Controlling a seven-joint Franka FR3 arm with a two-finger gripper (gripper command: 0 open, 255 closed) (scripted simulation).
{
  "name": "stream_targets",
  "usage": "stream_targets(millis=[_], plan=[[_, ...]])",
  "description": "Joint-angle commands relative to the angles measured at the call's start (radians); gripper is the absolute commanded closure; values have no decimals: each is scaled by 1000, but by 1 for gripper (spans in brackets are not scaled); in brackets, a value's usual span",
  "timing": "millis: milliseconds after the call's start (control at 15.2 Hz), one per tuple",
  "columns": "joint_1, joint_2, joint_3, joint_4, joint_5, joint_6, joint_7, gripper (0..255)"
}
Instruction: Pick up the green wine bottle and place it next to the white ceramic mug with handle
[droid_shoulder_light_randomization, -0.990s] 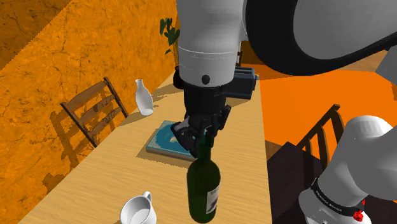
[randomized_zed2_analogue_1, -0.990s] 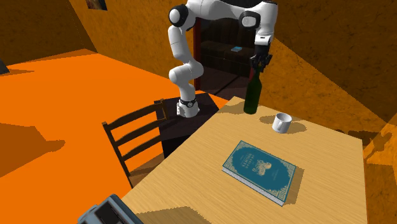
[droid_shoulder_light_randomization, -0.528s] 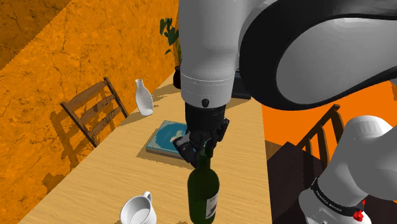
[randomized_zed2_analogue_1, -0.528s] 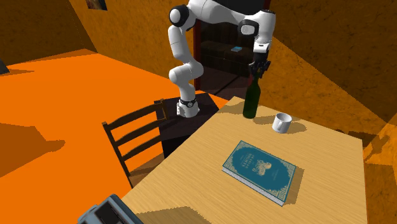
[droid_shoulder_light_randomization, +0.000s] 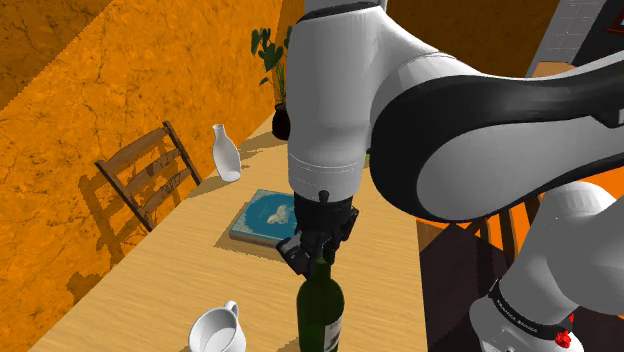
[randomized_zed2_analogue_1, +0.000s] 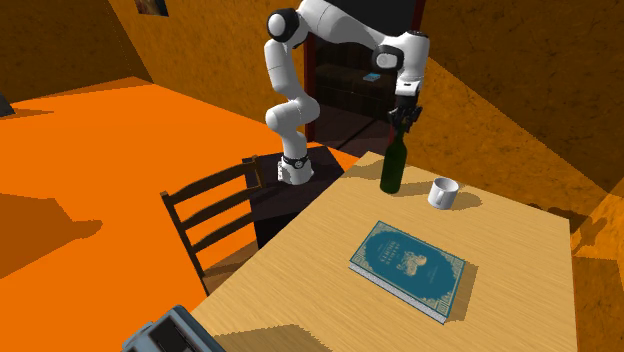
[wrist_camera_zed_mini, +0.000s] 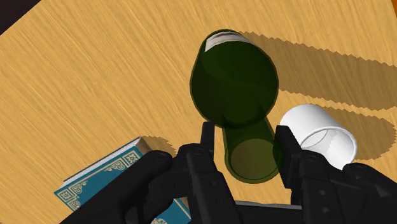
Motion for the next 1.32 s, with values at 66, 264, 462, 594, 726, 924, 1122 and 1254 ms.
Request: stream_targets(millis=[66, 264, 462, 594, 726, 924, 1122, 1254], plan=[[0, 7, 5, -20, 1, 28, -1, 255], [0, 8, 5, -20, 1, 28, -1, 255], [0, 8, 5, -20, 1, 28, -1, 255], [0, 7, 5, -20, 1, 28, -1, 0], [0, 7, 5, -20, 1, 28, -1, 0], [0, 7, 5, -20, 1, 28, -1, 0], [-2, -21, -20, 57, -4, -78, -4, 0], [-2, -26, -26, 79, -6, -105, -4, 0]])
